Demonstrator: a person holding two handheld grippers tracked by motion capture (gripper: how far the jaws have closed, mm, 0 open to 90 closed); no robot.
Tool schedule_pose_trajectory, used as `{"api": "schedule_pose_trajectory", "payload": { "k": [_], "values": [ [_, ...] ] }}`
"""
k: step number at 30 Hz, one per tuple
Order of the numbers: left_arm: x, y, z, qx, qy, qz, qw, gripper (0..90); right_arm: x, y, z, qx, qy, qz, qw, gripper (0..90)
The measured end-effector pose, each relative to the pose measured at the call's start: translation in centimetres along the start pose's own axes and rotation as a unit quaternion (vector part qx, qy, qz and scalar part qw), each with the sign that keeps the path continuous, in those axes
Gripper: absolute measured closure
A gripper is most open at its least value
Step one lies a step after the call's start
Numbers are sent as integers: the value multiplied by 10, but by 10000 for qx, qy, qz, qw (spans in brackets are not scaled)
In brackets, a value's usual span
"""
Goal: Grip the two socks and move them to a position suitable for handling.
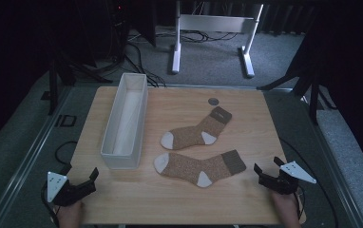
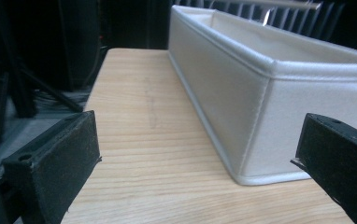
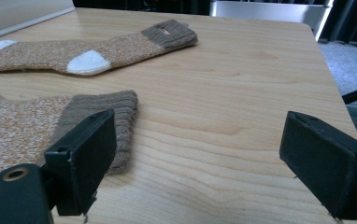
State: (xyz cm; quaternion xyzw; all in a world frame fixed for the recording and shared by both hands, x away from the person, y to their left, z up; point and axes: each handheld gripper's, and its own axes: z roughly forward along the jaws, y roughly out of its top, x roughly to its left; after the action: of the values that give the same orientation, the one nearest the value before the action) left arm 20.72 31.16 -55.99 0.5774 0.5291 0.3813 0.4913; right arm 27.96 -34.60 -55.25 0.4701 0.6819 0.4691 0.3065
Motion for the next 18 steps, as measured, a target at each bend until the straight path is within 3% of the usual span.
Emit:
{"api": "schedule_pose_trajectory", "payload": {
  "k": [1, 2, 4, 7, 13, 14, 16, 18],
  "values": [
    [2, 1, 0, 36, -179, -56, 9998, 1, 0, 0, 0, -9, 6, 7, 10000, 109],
    [3, 1, 1, 109, -227, -112, 9996, 1, 0, 0, -1, -32, 11, 13, 10000, 110],
    [3, 1, 1, 109, -227, -112, 9996, 1, -1, 0, 0, -9, 36, 42, 10000, 110],
    [7, 2, 3, 216, -430, -190, 9987, 1, -2, 0, 0, 25, 67, 72, 9999, 110],
    [8, 3, 3, 253, -498, -225, 9982, 1, -2, 2, -1, 45, 165, 150, 9997, 110],
    [9, 5, 3, 293, -604, -281, 9974, 1, -1, 3, -2, 35, 190, 147, 9997, 110],
    [9, 5, 3, 322, -599, -280, 9973, 2, 1, 5, -3, 143, 202, 75, 9997, 107],
    [8, 11, 3, 408, -786, -263, 9957, 1, 3, 8, -4, 190, 250, 29, 9995, 106]
  ]
}}
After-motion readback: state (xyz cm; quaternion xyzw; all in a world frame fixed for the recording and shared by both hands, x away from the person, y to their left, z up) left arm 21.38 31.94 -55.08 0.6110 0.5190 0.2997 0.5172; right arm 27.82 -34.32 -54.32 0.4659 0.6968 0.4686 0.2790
